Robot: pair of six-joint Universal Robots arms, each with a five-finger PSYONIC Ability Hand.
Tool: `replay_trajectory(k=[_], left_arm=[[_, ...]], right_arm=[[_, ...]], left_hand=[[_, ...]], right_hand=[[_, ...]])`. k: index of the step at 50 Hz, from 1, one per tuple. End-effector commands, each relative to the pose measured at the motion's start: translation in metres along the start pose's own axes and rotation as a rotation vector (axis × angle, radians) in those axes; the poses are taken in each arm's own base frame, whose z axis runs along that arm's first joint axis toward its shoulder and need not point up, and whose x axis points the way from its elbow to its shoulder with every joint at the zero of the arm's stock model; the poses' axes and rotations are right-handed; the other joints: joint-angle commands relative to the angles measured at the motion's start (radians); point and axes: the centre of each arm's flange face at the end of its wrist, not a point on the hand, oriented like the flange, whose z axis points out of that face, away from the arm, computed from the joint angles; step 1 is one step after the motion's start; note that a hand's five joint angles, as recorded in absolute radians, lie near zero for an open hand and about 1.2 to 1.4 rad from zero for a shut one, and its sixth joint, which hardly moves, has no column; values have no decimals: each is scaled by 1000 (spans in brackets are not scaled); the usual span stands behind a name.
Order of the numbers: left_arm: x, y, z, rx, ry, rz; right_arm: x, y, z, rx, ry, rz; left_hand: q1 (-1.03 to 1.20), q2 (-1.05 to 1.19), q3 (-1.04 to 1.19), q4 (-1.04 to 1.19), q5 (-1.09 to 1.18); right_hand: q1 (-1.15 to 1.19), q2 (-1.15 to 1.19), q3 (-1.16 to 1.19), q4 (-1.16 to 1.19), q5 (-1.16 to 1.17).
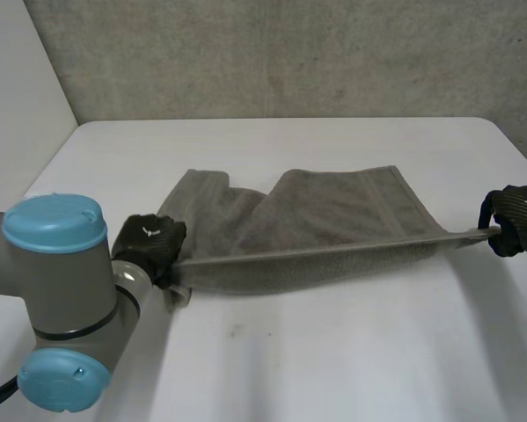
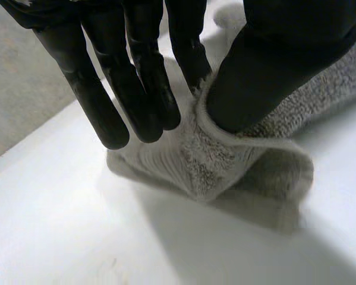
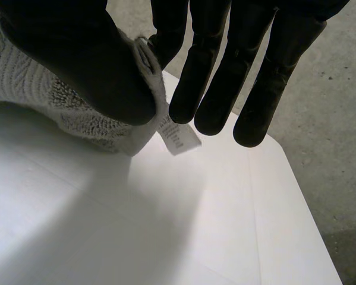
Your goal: Fold the towel.
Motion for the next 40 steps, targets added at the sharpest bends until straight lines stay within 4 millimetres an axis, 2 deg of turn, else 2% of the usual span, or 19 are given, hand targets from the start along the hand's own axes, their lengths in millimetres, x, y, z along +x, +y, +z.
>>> replay_trajectory(k=[1, 2, 4, 6, 10, 16, 17, 18, 20, 21, 23, 32, 40], left_arm=[[-8, -9, 11, 35, -27, 106], [-8, -9, 11, 36, -27, 106], [-19, -30, 14, 126, -73, 94], [-22, -36, 14, 155, -81, 89], [-23, -35, 14, 162, -69, 88], [-6, -14, 10, 122, 56, 137], [-2, -8, 8, 110, 85, 146], [-2, -8, 8, 110, 86, 146], [3, 3, 7, 81, 110, 151], [3, 3, 7, 81, 110, 151], [4, 10, 6, 62, 111, 142], [-4, 21, 2, 9, 63, 107], [5, 20, -10, 3, 67, -77]], right_arm=[[0, 0, 0, -1, 1, -1], [0, 0, 0, -1, 1, -1], [0, 0, 0, 0, 3, -3], [0, 0, 0, -1, 1, -3], [-1, 0, -1, -2, -6, -2], [-6, 3, -3, -9, -22, -2], [-6, 3, -3, -10, -24, -3], [-6, 3, -3, -10, -24, -3], [-7, 4, -3, -14, -27, -2], [-7, 4, -3, -14, -27, -2], [-7, 5, -3, -15, -27, -4], [-5, 5, -2, -19, -16, -11], [-3, 5, -1, -19, -18, -4]], left_hand=[[297, 286, 291, 290, 298], [297, 286, 291, 290, 298], [297, 286, 291, 290, 298], [297, 286, 291, 290, 298], [297, 286, 291, 290, 298], [288, 277, 283, 282, 289], [82, 71, 76, 76, 83], [80, 69, 74, 73, 81], [-245, -256, -250, -251, -244], [-246, -257, -252, -252, -245], [-419, -430, -424, -425, -418], [-469, -480, -475, -476, -468], [-484, -495, -489, -490, -483]], right_hand=[[3, 182, 182, 179, 185], [3, 182, 182, 179, 185], [3, 182, 182, 179, 185], [3, 182, 182, 179, 185], [3, 182, 182, 179, 185], [3, 182, 182, 179, 185], [3, 182, 182, 179, 185], [3, 182, 182, 179, 185], [3, 182, 182, 179, 185], [3, 182, 182, 179, 185], [3, 182, 182, 179, 185], [3, 182, 182, 179, 185], [3, 182, 182, 179, 185]])
